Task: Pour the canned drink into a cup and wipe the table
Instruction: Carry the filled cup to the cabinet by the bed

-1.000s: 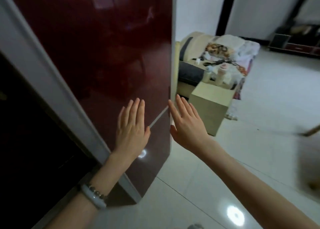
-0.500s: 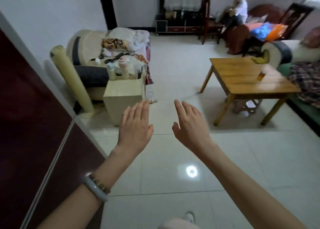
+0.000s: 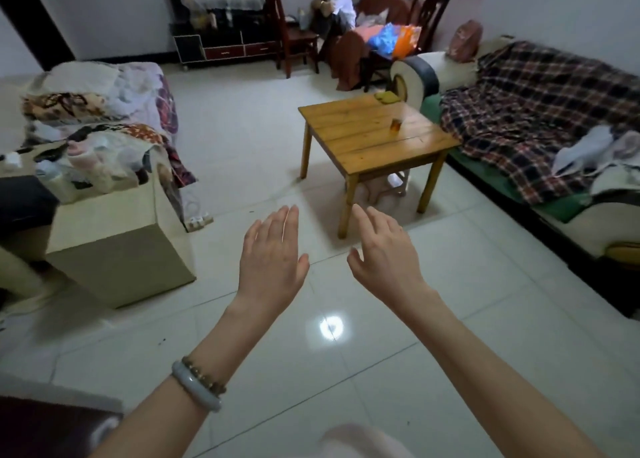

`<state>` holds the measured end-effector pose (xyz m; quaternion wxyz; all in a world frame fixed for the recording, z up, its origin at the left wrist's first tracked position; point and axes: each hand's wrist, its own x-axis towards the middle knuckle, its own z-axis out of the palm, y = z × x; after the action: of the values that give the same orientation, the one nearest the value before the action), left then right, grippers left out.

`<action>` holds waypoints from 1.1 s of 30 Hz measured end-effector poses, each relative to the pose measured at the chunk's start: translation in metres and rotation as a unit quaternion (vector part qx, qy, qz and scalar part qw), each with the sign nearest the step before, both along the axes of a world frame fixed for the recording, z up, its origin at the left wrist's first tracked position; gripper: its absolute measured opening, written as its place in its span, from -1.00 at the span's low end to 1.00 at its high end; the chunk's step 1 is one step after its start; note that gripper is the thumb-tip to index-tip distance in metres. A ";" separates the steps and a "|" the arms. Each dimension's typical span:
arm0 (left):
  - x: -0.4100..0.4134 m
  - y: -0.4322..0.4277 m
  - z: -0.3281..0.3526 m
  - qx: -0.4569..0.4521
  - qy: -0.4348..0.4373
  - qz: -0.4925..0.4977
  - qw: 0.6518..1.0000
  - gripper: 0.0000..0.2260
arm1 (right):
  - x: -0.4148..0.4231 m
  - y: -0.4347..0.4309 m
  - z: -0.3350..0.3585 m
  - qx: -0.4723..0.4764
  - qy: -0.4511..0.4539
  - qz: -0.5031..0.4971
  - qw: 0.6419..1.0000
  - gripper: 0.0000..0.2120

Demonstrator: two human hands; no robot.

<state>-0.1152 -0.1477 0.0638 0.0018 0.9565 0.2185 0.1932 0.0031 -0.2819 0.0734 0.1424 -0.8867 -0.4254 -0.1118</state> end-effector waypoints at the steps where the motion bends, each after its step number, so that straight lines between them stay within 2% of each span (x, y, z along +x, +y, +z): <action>1: 0.014 -0.004 -0.002 -0.003 0.001 -0.013 1.000 -0.32 | 0.012 -0.006 -0.003 0.002 0.002 -0.011 1.000 -0.37; 12: 0.148 -0.026 -0.028 -0.033 0.054 -0.110 0.992 -0.35 | 0.115 -0.050 -0.031 -0.010 0.045 -0.121 0.992 -0.40; 20: 0.277 -0.017 -0.042 -0.044 0.042 -0.147 0.987 -0.36 | 0.227 -0.045 -0.036 -0.018 0.043 -0.165 0.985 -0.41; 27: 0.407 0.009 -0.041 -0.068 0.019 -0.167 0.984 -0.37 | 0.345 -0.026 -0.032 -0.027 0.041 -0.162 0.986 -0.41; 33: 0.502 0.027 -0.037 -0.074 0.016 -0.189 0.979 -0.36 | 0.441 -0.010 -0.030 0.011 0.055 -0.134 0.989 -0.45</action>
<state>0.3872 -0.1211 0.0265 0.1056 0.9807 0.0474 0.1576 0.4444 -0.2923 0.0434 0.1593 -0.9390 -0.2926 -0.0859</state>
